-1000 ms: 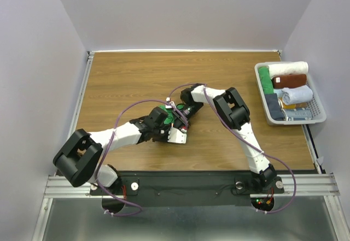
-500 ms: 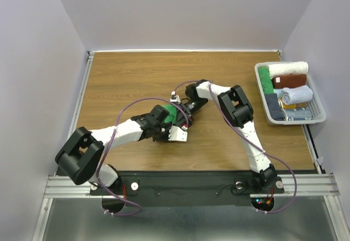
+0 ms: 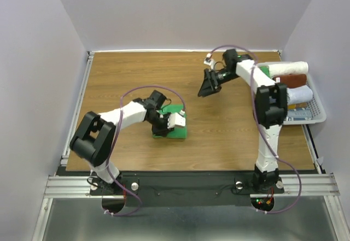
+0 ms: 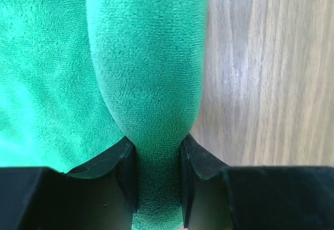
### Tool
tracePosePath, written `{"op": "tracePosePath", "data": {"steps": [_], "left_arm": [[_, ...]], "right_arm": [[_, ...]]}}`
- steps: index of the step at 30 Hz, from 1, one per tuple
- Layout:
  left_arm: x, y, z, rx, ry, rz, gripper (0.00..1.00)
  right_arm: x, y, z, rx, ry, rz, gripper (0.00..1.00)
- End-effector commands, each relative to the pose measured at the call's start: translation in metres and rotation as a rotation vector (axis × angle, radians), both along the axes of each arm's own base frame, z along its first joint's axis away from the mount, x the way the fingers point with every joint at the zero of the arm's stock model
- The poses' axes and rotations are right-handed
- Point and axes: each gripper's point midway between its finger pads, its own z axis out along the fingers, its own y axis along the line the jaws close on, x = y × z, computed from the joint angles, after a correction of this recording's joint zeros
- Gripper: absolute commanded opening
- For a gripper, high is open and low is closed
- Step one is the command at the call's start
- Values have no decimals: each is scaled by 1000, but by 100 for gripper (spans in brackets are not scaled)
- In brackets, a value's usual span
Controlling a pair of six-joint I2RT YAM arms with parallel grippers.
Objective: Roll the towels
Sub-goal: Roll the towel
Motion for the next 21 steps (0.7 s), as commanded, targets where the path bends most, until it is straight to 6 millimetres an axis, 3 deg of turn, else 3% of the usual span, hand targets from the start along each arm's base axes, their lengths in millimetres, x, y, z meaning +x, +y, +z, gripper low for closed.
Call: {"op": "tracePosePath", "data": {"steps": [1,2,5,6,8,9,12,13,14,16,21], "left_arm": [[-34,26,-15,46,339,46,11],[-38,27,-13,45,398,44,12],[-28,28,-17,45,526,64,16],[-15,25,-12,24,523,67,16],[-17,26,-9,28,586,56,15],[-18,26,-17,42,621,45,15],[-11,27,-26,68,679,44,15],[-8,28,-30,82,699,48,15],[-6,28,-32,86,706,49,15],[-1,29,-37,100,708,61,16],[6,31,-51,117,736,87,17]], "right_arm": [[2,-15,43,-63,-291,-1,72],[0,-18,55,-61,-352,1,71],[-15,-24,60,-74,-453,34,70],[-18,-25,56,-93,-470,39,70],[-31,-22,46,-121,-485,63,68],[-41,-10,53,-114,-538,96,67],[-70,17,47,-157,-664,175,68],[-72,31,41,-204,-756,202,71],[-78,33,30,-237,-780,220,73],[-77,38,29,-288,-880,237,77],[-81,73,21,-315,-1040,321,84]]}}
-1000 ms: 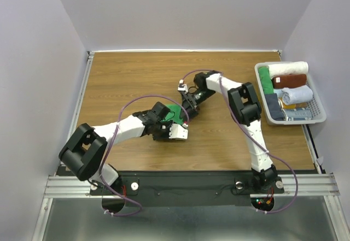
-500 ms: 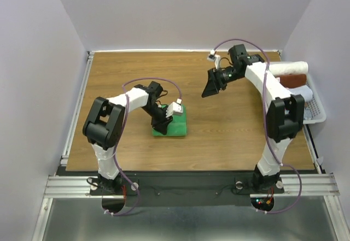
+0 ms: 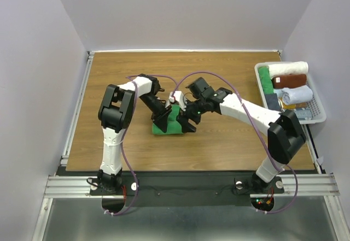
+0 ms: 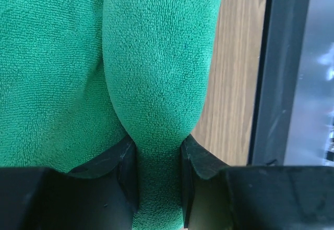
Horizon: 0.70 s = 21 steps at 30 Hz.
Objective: Roll the towels
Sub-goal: Roll the towel
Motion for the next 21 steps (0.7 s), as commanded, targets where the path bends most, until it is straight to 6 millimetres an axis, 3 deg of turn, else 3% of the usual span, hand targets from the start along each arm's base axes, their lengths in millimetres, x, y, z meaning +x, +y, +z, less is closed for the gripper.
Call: {"op": "tracePosePath", "data": {"steps": [1,5,11,16,21], "left_arm": [[-7,33,-55,173,15,-102,17],[-1,32,-59,170,20,-86,18],[7,33,-64,164,24,-70,20],[7,34,-67,163,26,-71,20],[6,35,-67,158,27,-73,21]], "right_arm": [[48,20,18,-4,-347,-2,84],[39,51,3,-29,-474,88,85],[25,73,-29,-74,-595,192,84],[28,74,-52,-103,-639,197,88],[35,77,-58,-93,-680,169,90]]}}
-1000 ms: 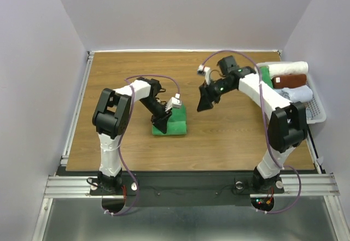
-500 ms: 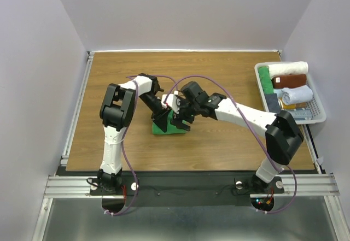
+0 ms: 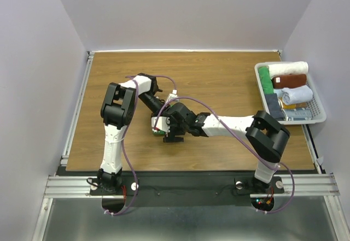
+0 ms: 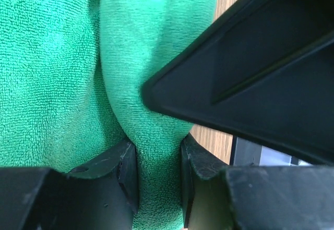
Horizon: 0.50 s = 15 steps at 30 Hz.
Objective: Roll the towels
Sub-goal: Roll the towel
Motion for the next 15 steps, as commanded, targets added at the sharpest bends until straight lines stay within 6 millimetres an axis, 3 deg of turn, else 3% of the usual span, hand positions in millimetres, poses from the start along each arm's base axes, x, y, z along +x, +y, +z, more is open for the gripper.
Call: {"op": "tracePosePath", "data": {"steps": [1,4,9,11,15], "left_arm": [[3,34,-67,163,-99,-146,21],[8,33,-66,162,-111,-142,21],[15,30,-55,131,-136,-117,23],[20,27,-49,102,-152,-81,30],[31,22,-19,32,-225,-24,52]], "right_arm": [[21,9,4,48,-105,-26,89],[12,7,-11,26,-74,11,79],[-12,4,-30,35,43,52,34],[-25,4,-32,37,112,77,26],[-47,-7,-34,14,240,101,4]]}}
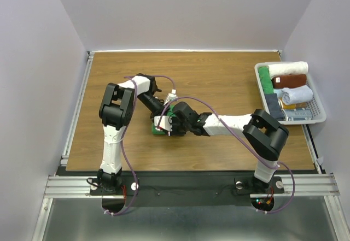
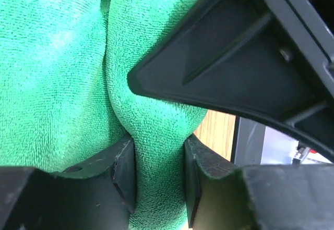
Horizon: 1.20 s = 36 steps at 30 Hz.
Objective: Roll the towels
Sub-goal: Roll the towel
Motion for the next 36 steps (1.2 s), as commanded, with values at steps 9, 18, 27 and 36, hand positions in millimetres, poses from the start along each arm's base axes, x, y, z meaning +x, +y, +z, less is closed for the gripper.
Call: {"op": "tracePosePath", "data": {"steps": [9,18,27,36], "left_arm": [[58,33,38,-2,-362,66,63],[91,84,64,43,-485,205,63],[87,104,97,73,-809,331,74],[17,58,89,95,-1158,103,96]], "right_arm": [[-81,-27,-21,-52,532,76,1],[-69,-21,-4,38,787,-12,1],[-59,-21,-6,61,1152,-106,2],[-49,-19,-3,96,1480,-126,6]]}}
